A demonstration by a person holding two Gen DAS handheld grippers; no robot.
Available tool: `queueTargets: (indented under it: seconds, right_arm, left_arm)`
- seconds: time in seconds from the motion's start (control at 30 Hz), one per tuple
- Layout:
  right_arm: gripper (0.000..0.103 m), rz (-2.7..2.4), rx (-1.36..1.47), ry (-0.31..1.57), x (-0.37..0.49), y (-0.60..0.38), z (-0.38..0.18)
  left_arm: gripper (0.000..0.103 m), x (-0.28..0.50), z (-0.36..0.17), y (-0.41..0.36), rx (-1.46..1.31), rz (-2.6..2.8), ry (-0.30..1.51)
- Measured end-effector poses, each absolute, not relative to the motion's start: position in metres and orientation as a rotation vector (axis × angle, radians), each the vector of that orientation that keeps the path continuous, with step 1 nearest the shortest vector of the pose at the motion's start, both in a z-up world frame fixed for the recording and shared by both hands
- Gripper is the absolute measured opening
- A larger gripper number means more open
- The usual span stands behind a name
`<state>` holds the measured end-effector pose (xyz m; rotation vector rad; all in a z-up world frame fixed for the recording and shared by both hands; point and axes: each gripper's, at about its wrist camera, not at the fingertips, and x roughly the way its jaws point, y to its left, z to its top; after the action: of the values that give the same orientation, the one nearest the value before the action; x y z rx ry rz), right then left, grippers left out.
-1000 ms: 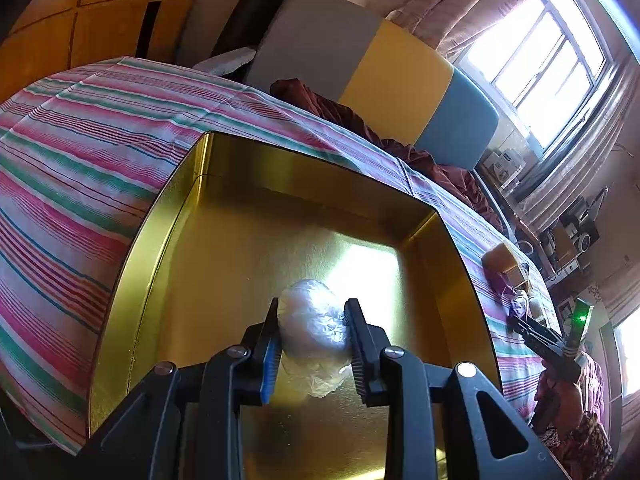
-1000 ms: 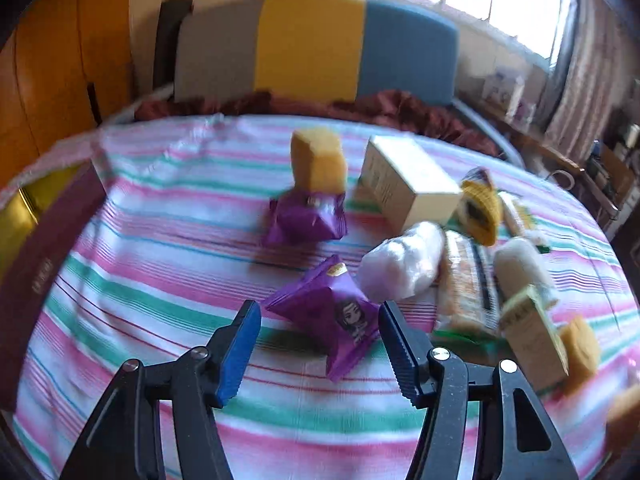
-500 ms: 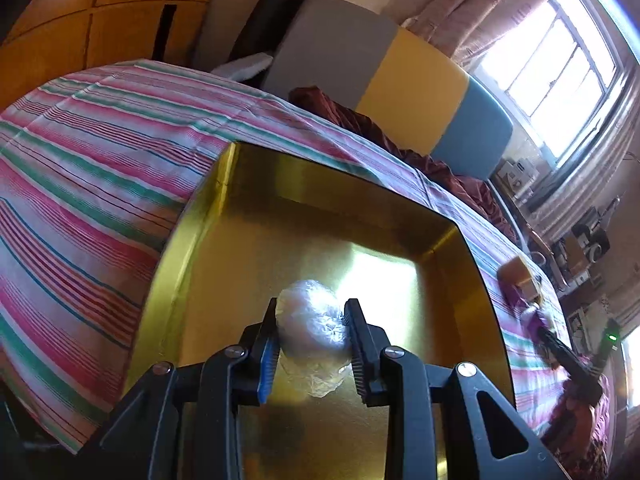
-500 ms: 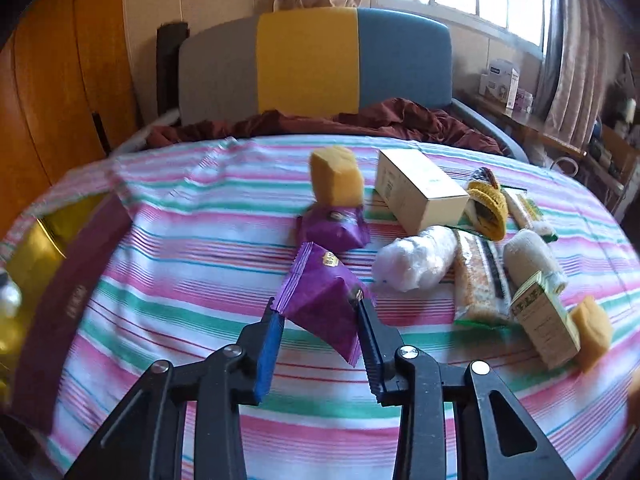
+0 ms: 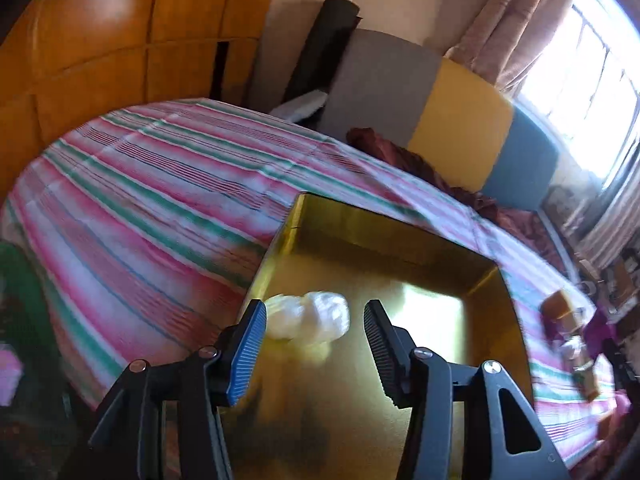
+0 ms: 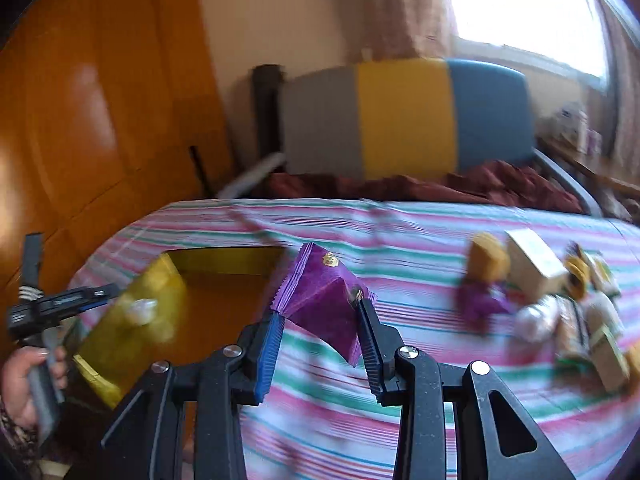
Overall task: Organize objects
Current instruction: 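Lower purple snack packet into gold tray and open right tool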
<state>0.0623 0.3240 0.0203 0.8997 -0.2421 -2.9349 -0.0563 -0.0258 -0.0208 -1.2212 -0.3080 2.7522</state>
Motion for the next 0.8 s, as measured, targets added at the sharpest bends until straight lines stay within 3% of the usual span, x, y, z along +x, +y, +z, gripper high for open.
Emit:
queueTargets:
  seconds: [0.4, 0.8]
  right_arm:
    - [0.037, -2.650, 1.075, -0.044, 0.013, 0.209, 0.000]
    - [0.038, -2.580, 1.323, -0.016, -0.051, 0.172, -0.031]
  left_arm:
    - [0.051, -0.034, -0.013, -0.018, -1.221, 2.813, -0.203]
    - [0.051, -0.028, -0.013, -0.010, -1.228, 2.826, -0.144]
